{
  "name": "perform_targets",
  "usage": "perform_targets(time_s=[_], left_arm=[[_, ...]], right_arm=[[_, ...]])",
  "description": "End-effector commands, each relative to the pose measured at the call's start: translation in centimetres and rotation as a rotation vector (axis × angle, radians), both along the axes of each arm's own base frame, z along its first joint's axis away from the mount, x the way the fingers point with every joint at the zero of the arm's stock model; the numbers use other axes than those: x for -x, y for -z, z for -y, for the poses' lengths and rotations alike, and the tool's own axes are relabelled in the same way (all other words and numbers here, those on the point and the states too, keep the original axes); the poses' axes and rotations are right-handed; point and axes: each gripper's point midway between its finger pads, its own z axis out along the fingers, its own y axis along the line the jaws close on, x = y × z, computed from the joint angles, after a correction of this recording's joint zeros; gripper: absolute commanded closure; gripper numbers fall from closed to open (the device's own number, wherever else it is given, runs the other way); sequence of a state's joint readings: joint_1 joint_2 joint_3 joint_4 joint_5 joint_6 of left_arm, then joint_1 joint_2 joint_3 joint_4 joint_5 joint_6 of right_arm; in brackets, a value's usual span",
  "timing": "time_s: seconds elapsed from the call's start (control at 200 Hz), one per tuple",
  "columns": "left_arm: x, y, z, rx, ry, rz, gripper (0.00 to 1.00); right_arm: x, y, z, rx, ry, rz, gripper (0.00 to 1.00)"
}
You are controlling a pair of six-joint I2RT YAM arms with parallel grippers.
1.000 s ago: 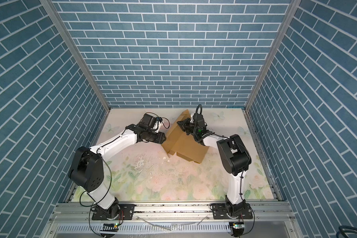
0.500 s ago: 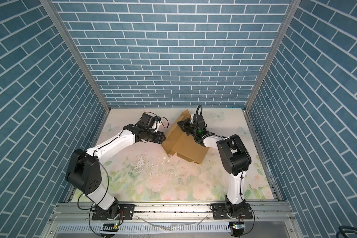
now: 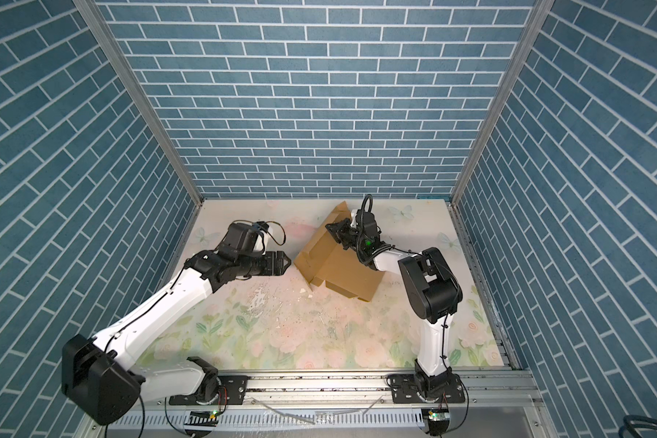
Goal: Fold the paper box
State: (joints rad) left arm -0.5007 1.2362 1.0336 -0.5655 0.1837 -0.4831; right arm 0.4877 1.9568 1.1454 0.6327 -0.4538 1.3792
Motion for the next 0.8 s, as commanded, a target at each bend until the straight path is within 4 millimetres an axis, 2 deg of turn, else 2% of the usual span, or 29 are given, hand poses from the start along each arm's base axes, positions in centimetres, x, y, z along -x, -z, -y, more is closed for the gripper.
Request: perform_targets(time_s=[0.0, 0.12, 0.225, 0.37, 0.605, 0.795], left_arm=[[1.8, 0.1, 1.2, 0.095, -0.058, -0.047, 0.13], [3.5, 1.2, 3.1, 0.115, -0.061, -0.058, 0.06], [4.0, 2.5, 4.4, 0.160, -0.098, -0.056, 0.04], [4.0, 3.6, 5.5, 0.140, -0.133, -0.016, 0.02], [4.1, 4.9, 9.3, 0.190, -0.137, 0.000, 0.01], [4.5, 6.7, 11.1, 0.201, -0.153, -0.018, 0.04]], right_arm=[[0.4, 2.3, 0.1, 0.025, -0.021, -0.014, 1.00], [0.3, 2.6, 0.0, 0.027, -0.024, -0.020, 1.00], [0.3, 3.1, 0.0, 0.034, -0.024, -0.026, 1.00], [0.4, 3.8, 0.2, 0.039, -0.017, -0.032, 1.00], [0.5, 4.7, 0.3, 0.037, -0.013, -0.036, 1.00], [0.6, 4.9, 0.2, 0.030, -0.020, -0.034, 1.00]])
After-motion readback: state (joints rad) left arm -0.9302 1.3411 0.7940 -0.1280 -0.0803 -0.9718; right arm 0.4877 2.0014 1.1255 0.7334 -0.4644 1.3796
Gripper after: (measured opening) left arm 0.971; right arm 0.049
